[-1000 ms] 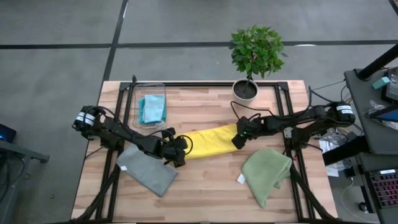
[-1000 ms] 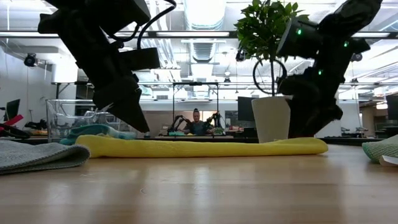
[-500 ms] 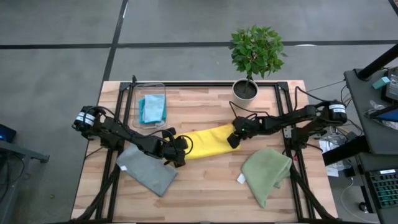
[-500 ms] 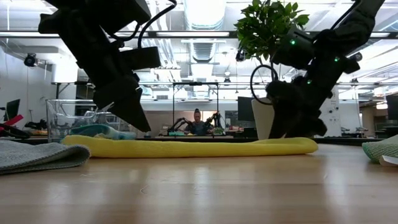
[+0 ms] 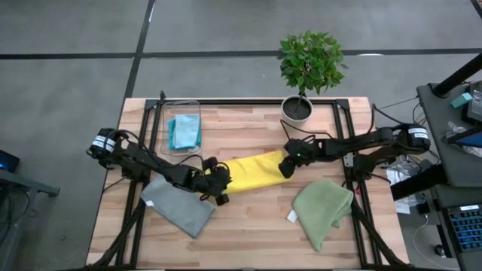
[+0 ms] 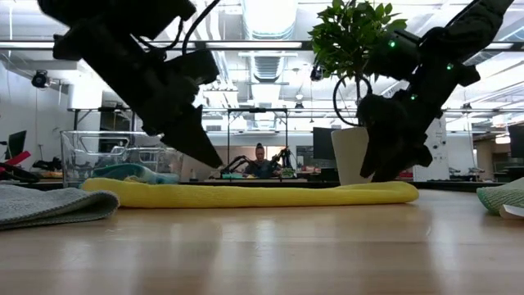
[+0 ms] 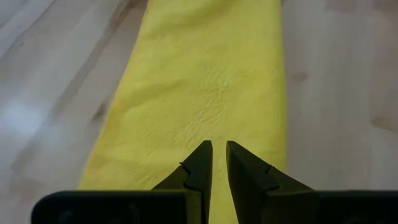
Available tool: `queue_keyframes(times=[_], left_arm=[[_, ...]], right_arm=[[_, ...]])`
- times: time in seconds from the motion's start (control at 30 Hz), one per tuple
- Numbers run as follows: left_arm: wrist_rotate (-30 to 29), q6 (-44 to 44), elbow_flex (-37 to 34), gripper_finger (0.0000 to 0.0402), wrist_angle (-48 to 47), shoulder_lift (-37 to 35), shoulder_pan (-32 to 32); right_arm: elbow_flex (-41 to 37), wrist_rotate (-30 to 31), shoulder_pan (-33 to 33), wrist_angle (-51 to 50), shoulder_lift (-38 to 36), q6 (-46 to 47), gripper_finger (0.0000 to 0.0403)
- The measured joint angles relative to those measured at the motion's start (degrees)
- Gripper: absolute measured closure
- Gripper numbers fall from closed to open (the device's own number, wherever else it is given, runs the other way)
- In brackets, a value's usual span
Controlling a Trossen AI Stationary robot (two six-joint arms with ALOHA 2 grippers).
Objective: Fold microfiber towels
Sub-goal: Fold the yellow microfiber towel
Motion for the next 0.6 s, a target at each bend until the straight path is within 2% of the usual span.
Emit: queue_keyframes(times=[0.17,0.37,0.6], left_arm=[[0.1,0.1,-3.0,0.0369,9.0,1.6,0.0],[0.1,3.8,-2.3,0.0369,18.5,7.5,0.1],[0.0,8.6,3.4,0.0369,18.9,13.0,1.0]], right_arm=[[-0.3,2.1,0.8,2.4,-0.9,-3.6,0.0221],[-2.6,7.9,2.8,12.9,-0.6,-5.7,0.0263],[-3.5,14.0,5.8,20.8,3.5,-8.5,0.0326]])
